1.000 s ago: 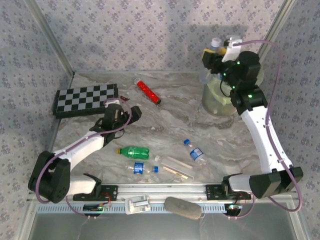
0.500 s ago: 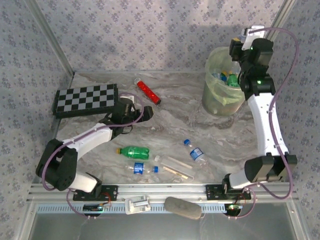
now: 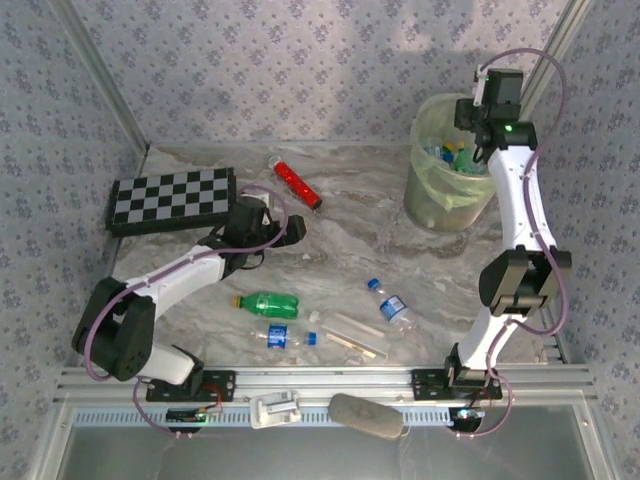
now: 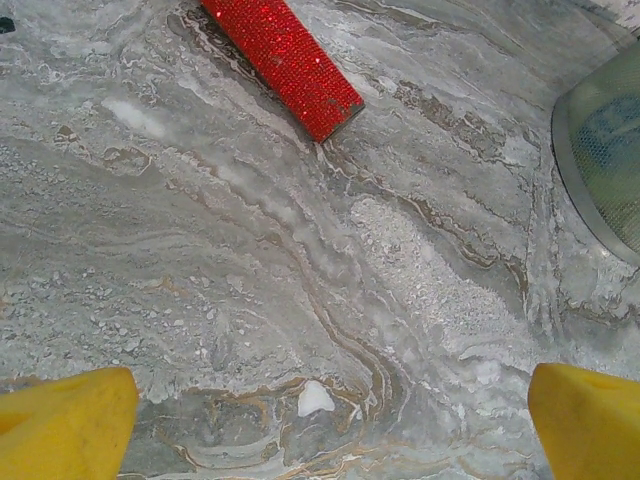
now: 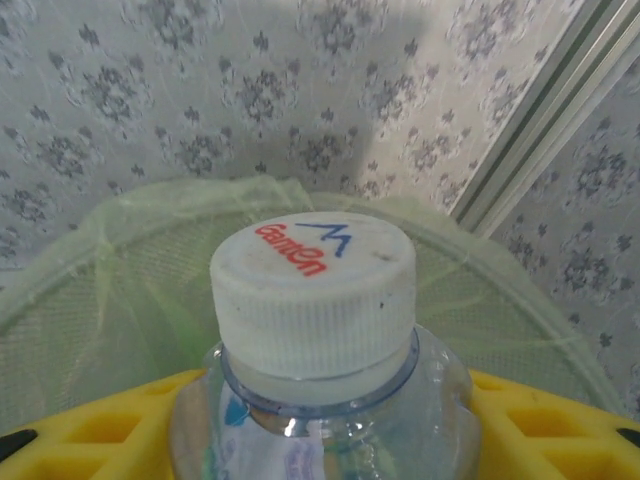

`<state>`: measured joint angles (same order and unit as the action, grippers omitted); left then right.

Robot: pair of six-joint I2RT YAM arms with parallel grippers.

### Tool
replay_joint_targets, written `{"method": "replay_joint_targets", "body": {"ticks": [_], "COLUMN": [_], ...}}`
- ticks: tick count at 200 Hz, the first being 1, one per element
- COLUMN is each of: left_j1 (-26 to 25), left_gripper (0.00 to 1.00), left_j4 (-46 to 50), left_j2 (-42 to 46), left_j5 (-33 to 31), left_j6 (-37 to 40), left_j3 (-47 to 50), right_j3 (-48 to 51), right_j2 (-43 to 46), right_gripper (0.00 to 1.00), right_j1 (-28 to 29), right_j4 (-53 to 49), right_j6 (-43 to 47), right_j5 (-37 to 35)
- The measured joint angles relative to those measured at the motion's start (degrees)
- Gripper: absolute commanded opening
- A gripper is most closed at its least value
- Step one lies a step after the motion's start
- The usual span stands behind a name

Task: Put the plastic bottles in the bin

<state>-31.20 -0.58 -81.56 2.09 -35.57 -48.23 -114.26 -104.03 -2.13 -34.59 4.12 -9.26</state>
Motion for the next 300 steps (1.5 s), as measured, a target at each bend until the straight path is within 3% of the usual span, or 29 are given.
{"method": "replay_joint_targets", "body": {"ticks": [34, 47, 51, 55, 106, 140, 210, 262, 300], "left_j1": [0.0, 0.0, 0.0, 0.0, 0.02, 0.7, 5.77, 6.51, 6.51], "left_gripper": [1.0, 1.0, 1.0, 1.0, 1.0, 1.0, 1.0, 1.0, 1.0], "left_j4": [0.85, 0.85, 0.87, 0.87, 1.01, 0.98, 0.59, 0.74, 0.17], "left_j2": [0.0, 0.0, 0.0, 0.0, 0.02, 0.85, 8.63, 14.95, 14.69], "left_j5": [-0.24, -0.39, -0.42, -0.42, -1.77, -3.85, -9.16, -13.51, -13.42], "left_j6": [0.0, -0.02, -0.02, -0.02, -0.11, -1.79, -8.74, -11.39, -11.69], "left_j3": [0.0, 0.0, 0.0, 0.0, -0.02, 0.07, 7.48, 11.45, 12.11], "right_j3": [-2.75, -3.58, -3.8, -4.02, -5.46, -3.8, 19.74, 35.95, 38.73], "right_j2": [-2.62, -3.04, -3.1, -3.13, -2.03, 3.61, 23.32, 24.7, 22.97], "right_gripper": [0.73, 0.84, 0.96, 0.99, 0.99, 0.99, 0.99, 0.99, 0.99], "right_j1": [0.02, 0.02, 0.02, 0.09, 1.22, 3.63, 12.46, 23.58, 30.42], "right_j4": [-4.13, -4.87, -5.09, -5.35, -6.4, -6.16, 3.43, 2.56, -4.04], "right_j6": [-0.2, -0.55, -0.2, -0.57, -0.87, -1.97, -9.31, -11.69, -12.79], "right_j5": [0.04, 0.04, 0.04, 0.02, 0.02, 1.44, 16.09, 20.5, 20.11]}}
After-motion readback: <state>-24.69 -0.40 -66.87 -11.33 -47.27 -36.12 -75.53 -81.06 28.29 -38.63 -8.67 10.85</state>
